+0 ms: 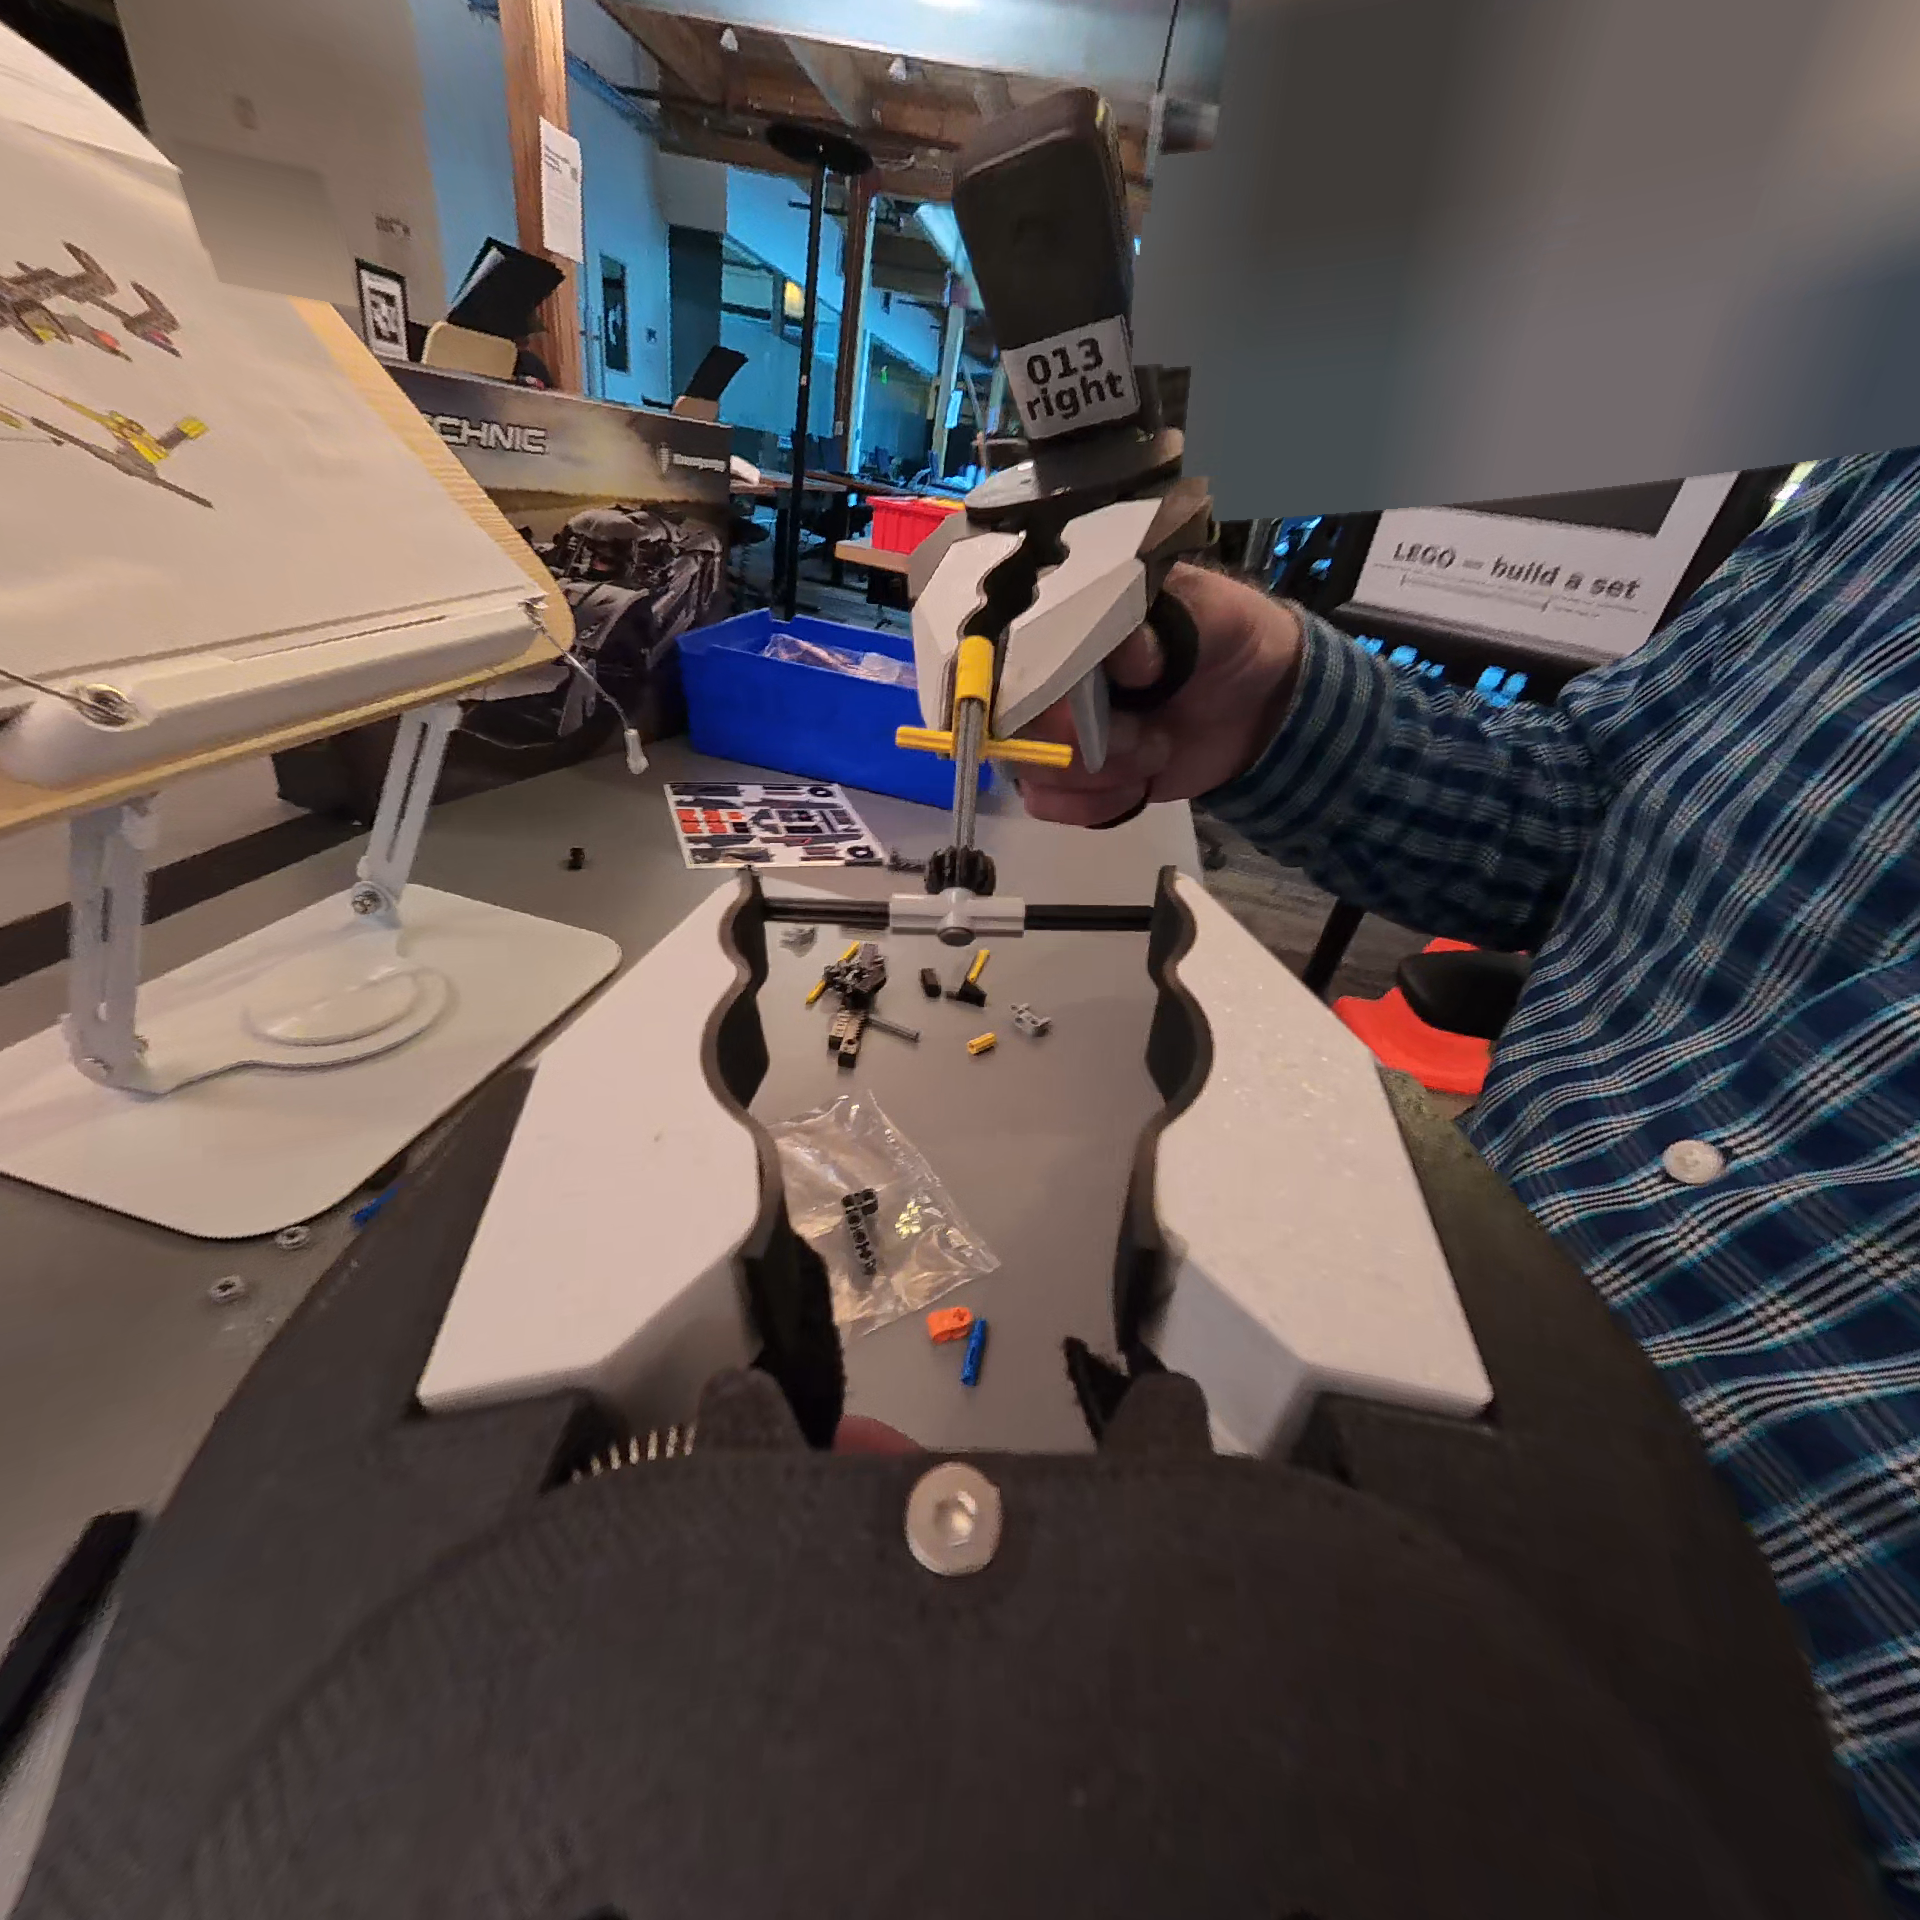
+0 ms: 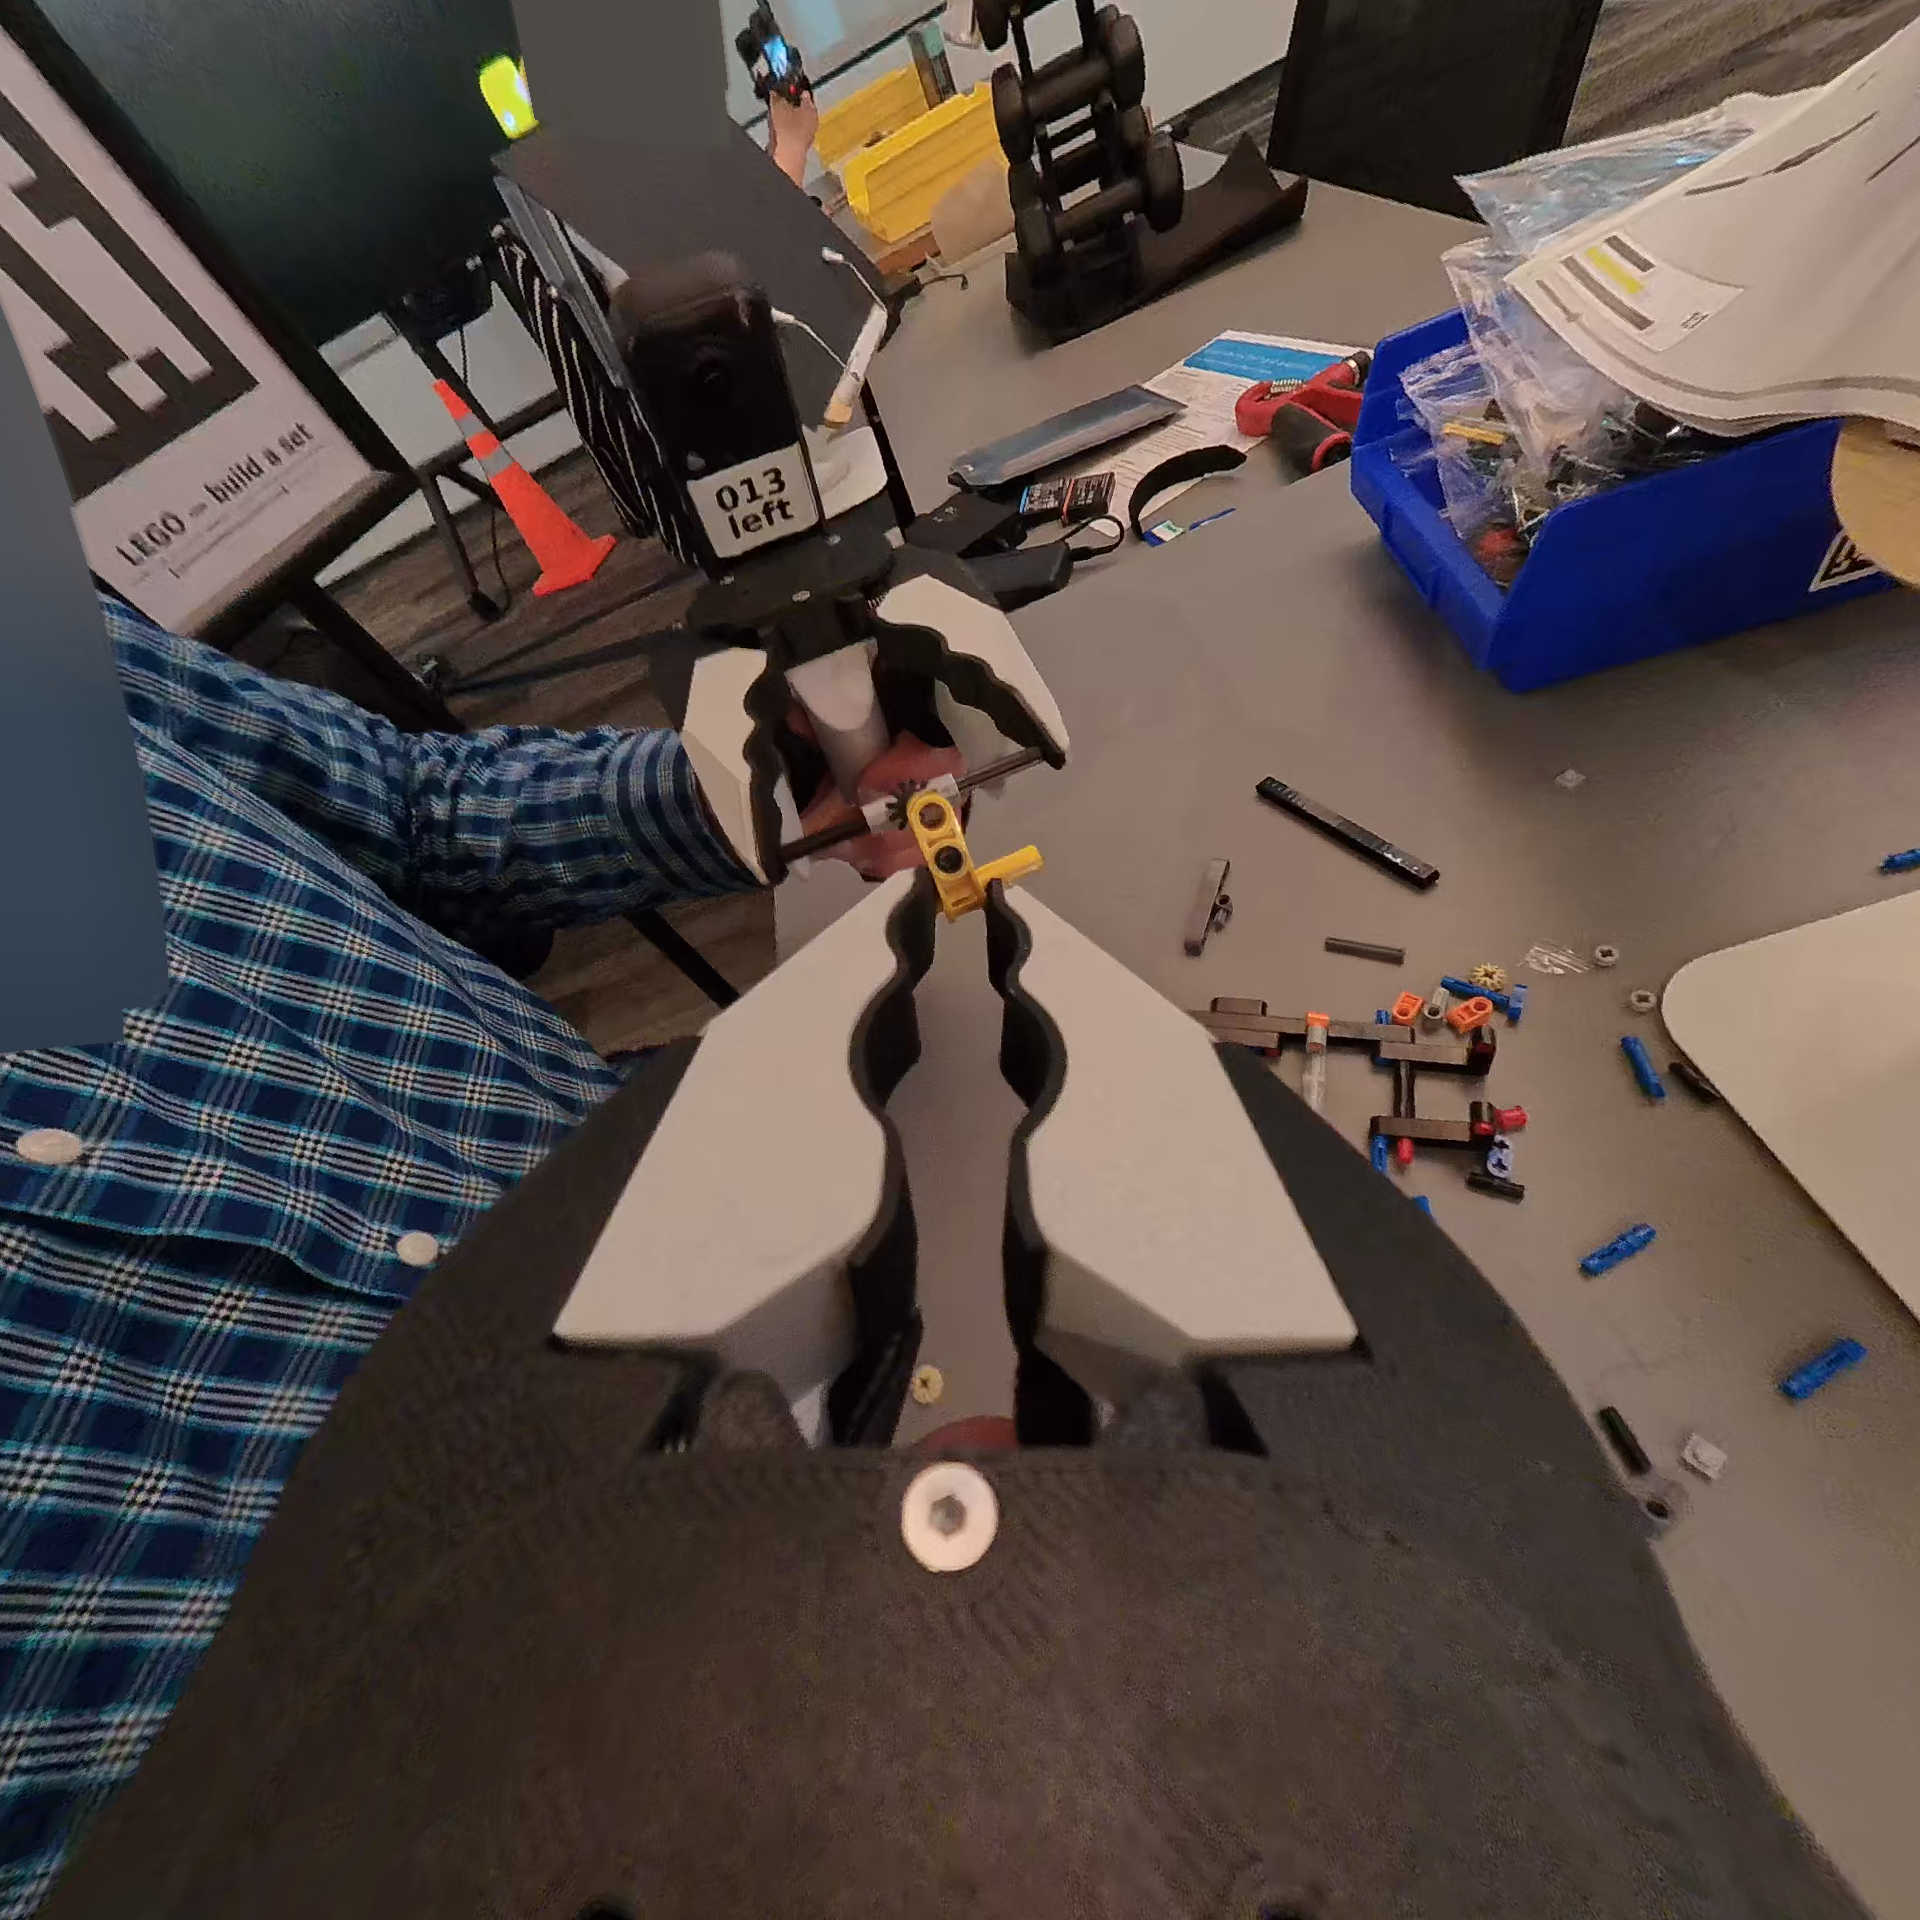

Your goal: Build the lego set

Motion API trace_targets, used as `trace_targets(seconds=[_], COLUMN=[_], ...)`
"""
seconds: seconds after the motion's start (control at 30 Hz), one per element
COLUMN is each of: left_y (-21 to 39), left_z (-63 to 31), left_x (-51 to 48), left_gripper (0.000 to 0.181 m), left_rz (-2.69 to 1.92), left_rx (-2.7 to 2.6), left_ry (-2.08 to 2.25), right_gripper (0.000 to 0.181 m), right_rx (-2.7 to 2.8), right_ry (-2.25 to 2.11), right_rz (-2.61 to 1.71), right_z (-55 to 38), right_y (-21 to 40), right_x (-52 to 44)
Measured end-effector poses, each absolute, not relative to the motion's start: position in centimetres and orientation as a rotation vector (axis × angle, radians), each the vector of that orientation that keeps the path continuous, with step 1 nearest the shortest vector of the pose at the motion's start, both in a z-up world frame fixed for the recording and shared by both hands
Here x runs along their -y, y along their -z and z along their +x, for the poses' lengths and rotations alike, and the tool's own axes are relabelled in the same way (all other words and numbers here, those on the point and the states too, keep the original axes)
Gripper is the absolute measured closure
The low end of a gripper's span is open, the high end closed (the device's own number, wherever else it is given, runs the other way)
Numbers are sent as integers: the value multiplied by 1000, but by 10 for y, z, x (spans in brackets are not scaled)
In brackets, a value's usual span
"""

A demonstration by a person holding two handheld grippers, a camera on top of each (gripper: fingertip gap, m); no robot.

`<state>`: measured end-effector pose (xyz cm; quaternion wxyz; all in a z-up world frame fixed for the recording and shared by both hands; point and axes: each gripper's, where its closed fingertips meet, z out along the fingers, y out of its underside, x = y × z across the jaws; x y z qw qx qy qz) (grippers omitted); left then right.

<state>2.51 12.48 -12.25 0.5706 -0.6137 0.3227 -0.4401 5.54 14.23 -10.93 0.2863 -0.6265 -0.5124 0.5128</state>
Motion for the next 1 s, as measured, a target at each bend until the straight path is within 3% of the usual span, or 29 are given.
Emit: trace_targets(seconds=[0.33, 0.4, 0.6, 0.8, 1.0], left_y=[122, 121, 120, 117, 116], left_z=[29, 31, 34, 39, 41], left_x=[-122, -121, -120, -120, -118], left_gripper=[110, 110, 110, 110, 110], left_rz=[-1419, -1406, -1371, -1369, -1365], left_rx=[-720, -704, -657, -663, -649], left_ry=[1191, 1244, 1377, 1423, 1469], right_gripper=[172, 164, 171, 162, 170], right_rx=[1503, 1510, 1523, 1589, 1609], right_ry=[-1225, -1187, -1111, -899, -850], right_rz=[-1531, -1514, -1417, -1281, -1216], right_z=[56, 55, 57, 57, 61], right_y=[107, 108, 105, 102, 100], right_x=[-145, -145, -143, -142, -141])
